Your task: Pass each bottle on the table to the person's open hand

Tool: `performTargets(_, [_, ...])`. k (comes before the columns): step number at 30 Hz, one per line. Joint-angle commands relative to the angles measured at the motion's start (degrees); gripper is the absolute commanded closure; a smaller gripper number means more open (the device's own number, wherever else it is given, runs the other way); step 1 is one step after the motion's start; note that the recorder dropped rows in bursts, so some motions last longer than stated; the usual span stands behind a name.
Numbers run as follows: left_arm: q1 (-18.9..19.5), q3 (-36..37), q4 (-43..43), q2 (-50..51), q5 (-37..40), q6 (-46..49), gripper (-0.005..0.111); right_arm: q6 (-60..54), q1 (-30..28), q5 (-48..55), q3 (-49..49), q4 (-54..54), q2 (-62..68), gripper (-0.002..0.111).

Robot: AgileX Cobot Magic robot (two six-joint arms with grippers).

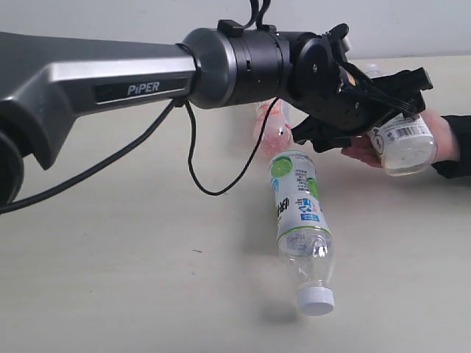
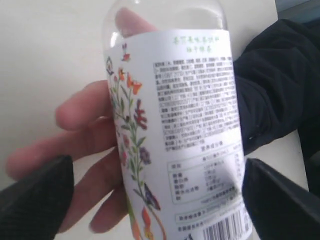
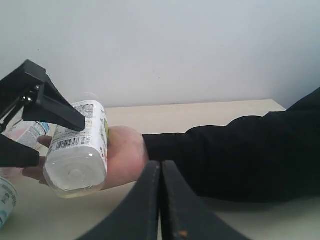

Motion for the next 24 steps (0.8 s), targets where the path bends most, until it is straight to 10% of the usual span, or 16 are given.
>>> performTargets(1, [0.96, 0.10, 0.14, -3.19, 3.23, 3.61, 0.020, -0.49, 0.12, -0.75, 0.24, -0.36, -0.27, 0.108])
performTargets(12, [0.96, 0.10, 1.95, -9.17, 10.20, 13.79, 0.030, -0.49, 0.12, -0.75, 0.24, -0.26, -0.27, 0.108])
performTargets(24, [0.96, 0.10, 7.34, -13.73, 17.44, 17.84, 0.106, -0.49, 0.12, -0.75, 0.24, -0.26, -0.27, 0.108])
